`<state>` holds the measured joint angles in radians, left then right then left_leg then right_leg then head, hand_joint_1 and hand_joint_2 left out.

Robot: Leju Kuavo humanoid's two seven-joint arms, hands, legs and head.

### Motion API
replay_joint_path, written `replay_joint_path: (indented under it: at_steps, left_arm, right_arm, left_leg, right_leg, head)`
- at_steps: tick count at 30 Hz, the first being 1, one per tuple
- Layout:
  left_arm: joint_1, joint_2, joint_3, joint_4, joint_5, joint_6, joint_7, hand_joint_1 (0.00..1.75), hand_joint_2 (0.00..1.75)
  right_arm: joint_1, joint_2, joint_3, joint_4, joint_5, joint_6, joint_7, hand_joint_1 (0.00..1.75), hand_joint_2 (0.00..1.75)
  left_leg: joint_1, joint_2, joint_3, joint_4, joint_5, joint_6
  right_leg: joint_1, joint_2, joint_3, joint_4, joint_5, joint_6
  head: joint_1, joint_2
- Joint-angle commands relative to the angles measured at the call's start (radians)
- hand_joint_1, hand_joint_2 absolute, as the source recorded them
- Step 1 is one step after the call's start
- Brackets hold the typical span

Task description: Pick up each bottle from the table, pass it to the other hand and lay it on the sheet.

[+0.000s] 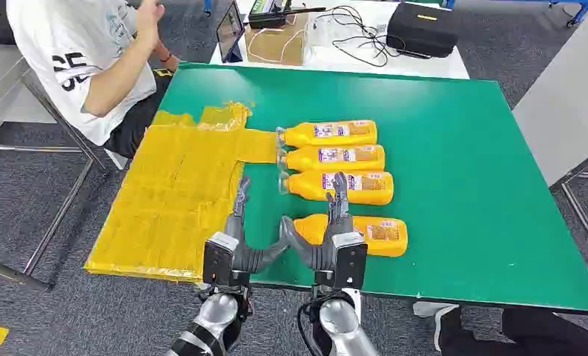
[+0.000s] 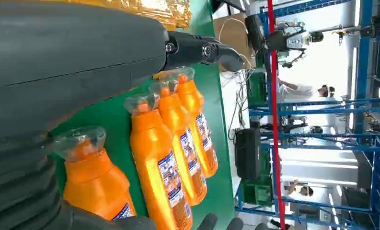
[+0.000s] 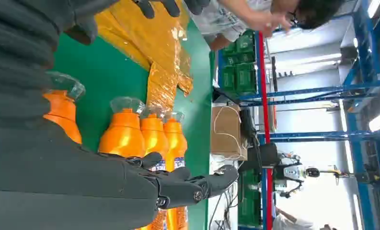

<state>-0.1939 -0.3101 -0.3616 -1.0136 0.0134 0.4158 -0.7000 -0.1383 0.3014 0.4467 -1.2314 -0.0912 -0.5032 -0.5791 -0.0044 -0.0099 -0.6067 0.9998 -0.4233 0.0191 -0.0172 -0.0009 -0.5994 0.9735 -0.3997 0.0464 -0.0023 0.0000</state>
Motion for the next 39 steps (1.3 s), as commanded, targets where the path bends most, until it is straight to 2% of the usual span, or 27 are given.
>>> replay_joint_path:
  at_steps: [1,11,12,20,27,31,33,39]
  left_arm:
    - [0.008,-0.011,-0.001,0.032,0.006,0.002,0.002,0.00,1.75]
    - [-0.006,-0.028,0.028,0.037,0.051,-0.011,0.002,0.00,1.75]
    - [-0.015,-0.028,0.033,0.054,0.083,-0.056,0.002,0.00,1.75]
    - [-0.015,-0.026,0.051,0.051,0.089,-0.043,0.002,0.00,1.75]
    - [-0.037,-0.023,0.065,0.098,0.088,-0.054,0.002,0.00,1.75]
    - [-0.041,-0.027,0.073,0.120,0.078,-0.061,0.002,0.00,1.75]
    - [-0.047,-0.020,0.069,0.129,0.089,-0.112,0.002,0.00,1.75]
    - [-0.036,-0.021,0.069,0.103,0.087,-0.132,0.002,0.00,1.75]
  right_arm:
    - [0.056,0.045,0.016,0.042,-0.004,-0.008,-0.005,0.00,1.75]
    - [0.064,0.022,-0.009,0.011,0.015,-0.022,0.007,0.00,1.75]
    - [0.060,0.015,-0.014,0.004,0.027,-0.032,0.010,0.00,1.75]
    - [0.049,-0.008,-0.023,0.001,0.070,-0.046,0.030,0.00,1.75]
    - [-0.016,-0.093,-0.069,0.097,0.249,-0.059,0.121,0.00,1.75]
    - [-0.032,-0.132,-0.114,0.147,0.420,-0.077,0.174,0.00,1.75]
    - [-0.028,-0.149,-0.130,0.136,0.478,-0.059,0.206,0.00,1.75]
    - [-0.029,-0.158,-0.149,0.137,0.517,-0.053,0.233,0.00,1.75]
  left_leg:
    - [0.001,0.002,0.007,-0.001,-0.003,-0.002]
    - [0.001,0.000,0.006,0.000,-0.003,-0.002]
    - [0.001,-0.001,0.004,-0.001,-0.001,-0.001]
    - [0.001,-0.001,0.004,-0.001,-0.001,-0.001]
    - [0.001,-0.002,0.006,-0.001,-0.002,-0.001]
    - [0.001,-0.002,0.005,-0.001,-0.001,-0.001]
    - [0.001,-0.001,0.004,-0.001,0.000,-0.001]
    - [0.001,0.000,0.005,0.000,-0.002,-0.001]
  right_leg:
    - [0.002,0.001,0.006,-0.001,-0.003,-0.003]
    - [0.002,-0.001,0.006,-0.001,-0.003,-0.002]
    - [0.001,-0.001,0.004,-0.001,-0.002,-0.002]
    - [0.001,-0.002,0.004,-0.001,-0.002,-0.002]
    - [0.002,-0.002,0.006,-0.002,-0.002,-0.002]
    - [0.001,-0.002,0.006,-0.002,-0.001,-0.001]
    - [0.001,-0.002,0.005,-0.002,-0.001,-0.001]
    - [0.001,0.000,0.006,-0.001,-0.002,-0.002]
  head:
    - [0.000,0.000]
    - [0.000,0.000]
    - [0.000,0.000]
    - [0.000,0.000]
    - [-0.001,0.000]
    - [0.000,0.000]
    - [0.000,0.000]
    - [-0.001,0.000]
